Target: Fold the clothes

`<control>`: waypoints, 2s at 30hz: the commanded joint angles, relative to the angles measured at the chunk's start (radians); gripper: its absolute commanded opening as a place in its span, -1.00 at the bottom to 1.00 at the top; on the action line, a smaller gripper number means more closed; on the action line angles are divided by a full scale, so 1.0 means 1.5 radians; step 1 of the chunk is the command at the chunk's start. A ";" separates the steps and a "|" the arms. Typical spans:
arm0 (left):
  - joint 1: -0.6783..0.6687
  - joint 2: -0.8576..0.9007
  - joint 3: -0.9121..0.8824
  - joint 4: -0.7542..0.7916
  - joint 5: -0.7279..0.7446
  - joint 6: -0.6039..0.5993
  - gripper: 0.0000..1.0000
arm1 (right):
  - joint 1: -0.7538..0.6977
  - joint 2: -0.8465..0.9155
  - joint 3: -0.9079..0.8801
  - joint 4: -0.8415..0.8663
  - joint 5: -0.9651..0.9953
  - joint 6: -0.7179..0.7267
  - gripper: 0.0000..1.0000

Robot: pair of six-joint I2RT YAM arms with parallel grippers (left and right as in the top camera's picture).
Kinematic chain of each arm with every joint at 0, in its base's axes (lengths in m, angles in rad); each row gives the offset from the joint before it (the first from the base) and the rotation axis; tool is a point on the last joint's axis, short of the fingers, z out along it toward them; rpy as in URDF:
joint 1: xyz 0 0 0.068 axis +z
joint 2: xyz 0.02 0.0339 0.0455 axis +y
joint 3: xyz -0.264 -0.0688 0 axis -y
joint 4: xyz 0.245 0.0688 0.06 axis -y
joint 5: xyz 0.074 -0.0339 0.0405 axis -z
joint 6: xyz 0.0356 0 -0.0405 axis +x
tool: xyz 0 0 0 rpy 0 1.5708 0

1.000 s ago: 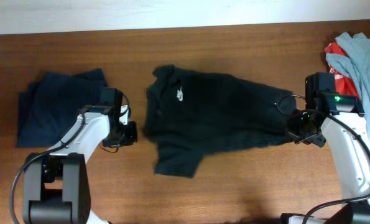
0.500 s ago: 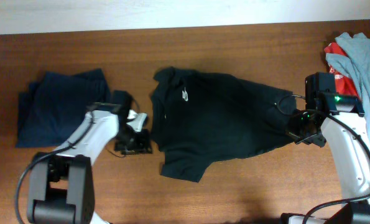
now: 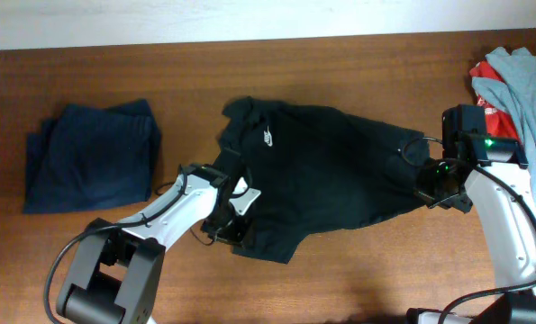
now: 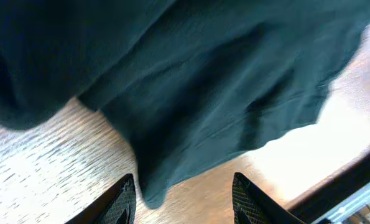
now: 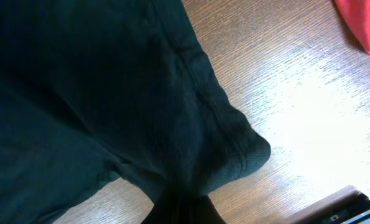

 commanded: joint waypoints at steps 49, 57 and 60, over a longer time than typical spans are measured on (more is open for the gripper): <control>0.286 -0.170 0.008 -0.204 -0.115 -0.075 -0.99 | -0.001 -0.001 -0.213 -0.002 -0.130 0.003 0.03; 0.286 -0.170 0.008 -0.199 -0.115 -0.075 -0.99 | -0.001 0.004 -0.334 0.079 -0.173 0.048 0.06; 0.286 -0.170 0.008 -0.191 -0.114 -0.075 -0.99 | -0.001 0.006 -0.361 0.080 -0.173 0.066 0.04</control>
